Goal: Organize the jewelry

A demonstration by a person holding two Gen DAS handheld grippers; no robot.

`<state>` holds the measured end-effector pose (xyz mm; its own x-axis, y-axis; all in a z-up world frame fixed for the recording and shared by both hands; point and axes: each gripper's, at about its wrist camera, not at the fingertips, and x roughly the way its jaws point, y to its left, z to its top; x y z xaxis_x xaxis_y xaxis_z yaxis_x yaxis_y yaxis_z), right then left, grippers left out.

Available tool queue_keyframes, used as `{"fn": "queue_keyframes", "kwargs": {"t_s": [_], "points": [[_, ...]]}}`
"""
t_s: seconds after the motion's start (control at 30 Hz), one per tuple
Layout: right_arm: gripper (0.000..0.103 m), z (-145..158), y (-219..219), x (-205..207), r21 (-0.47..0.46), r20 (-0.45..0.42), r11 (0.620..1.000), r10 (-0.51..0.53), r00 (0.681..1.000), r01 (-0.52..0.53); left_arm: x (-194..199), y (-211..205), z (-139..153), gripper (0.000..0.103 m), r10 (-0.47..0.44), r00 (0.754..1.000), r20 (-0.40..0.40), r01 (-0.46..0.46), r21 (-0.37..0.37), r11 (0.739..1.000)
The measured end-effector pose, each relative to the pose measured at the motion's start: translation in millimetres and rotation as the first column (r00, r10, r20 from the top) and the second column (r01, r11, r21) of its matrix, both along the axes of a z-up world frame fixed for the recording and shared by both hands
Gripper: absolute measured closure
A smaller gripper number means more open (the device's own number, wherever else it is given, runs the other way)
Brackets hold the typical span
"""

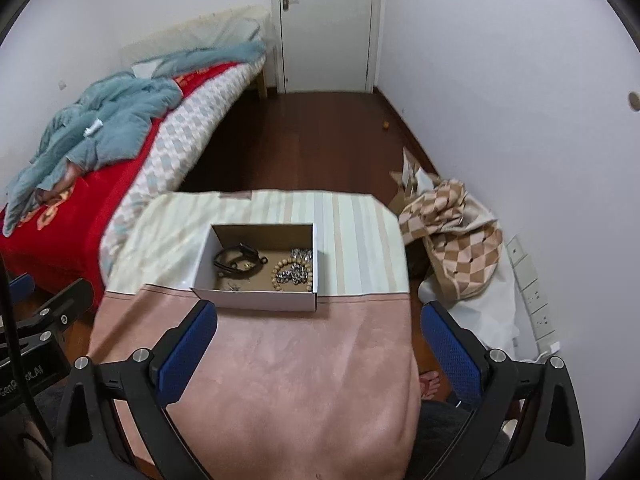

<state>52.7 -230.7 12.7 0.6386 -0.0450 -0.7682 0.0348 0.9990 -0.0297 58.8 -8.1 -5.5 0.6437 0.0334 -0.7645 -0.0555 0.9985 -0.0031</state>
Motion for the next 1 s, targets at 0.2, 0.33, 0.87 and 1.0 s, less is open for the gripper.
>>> {"fn": "queue_keyframes", "kwargs": {"t_s": [0.2,0.33,0.87,1.0], "points": [[0.0,49,3,-39,-0.006,0.081,1.0,0.011,0.997,-0.011,-34,4,39,0.0,0.007,0.997,0.072,-0.007,-0.001,1.0],[0.0,77,4,-61,-0.012,0.131,1.0,0.015,0.991,-0.013,-50,6,59,0.0,0.002,0.996,0.09,-0.001,-0.015,1.0],[0.0,104,3,-56,-0.01,0.115,1.0,0.018,0.993,-0.017,-48,2,74,0.0,-0.01,0.999,0.043,0.01,-0.006,1.0],[0.0,100,4,-38,-0.013,0.103,1.0,0.01,0.995,-0.009,-31,-1,73,0.0,-0.017,1.0,0.022,0.017,0.003,1.0]]}}
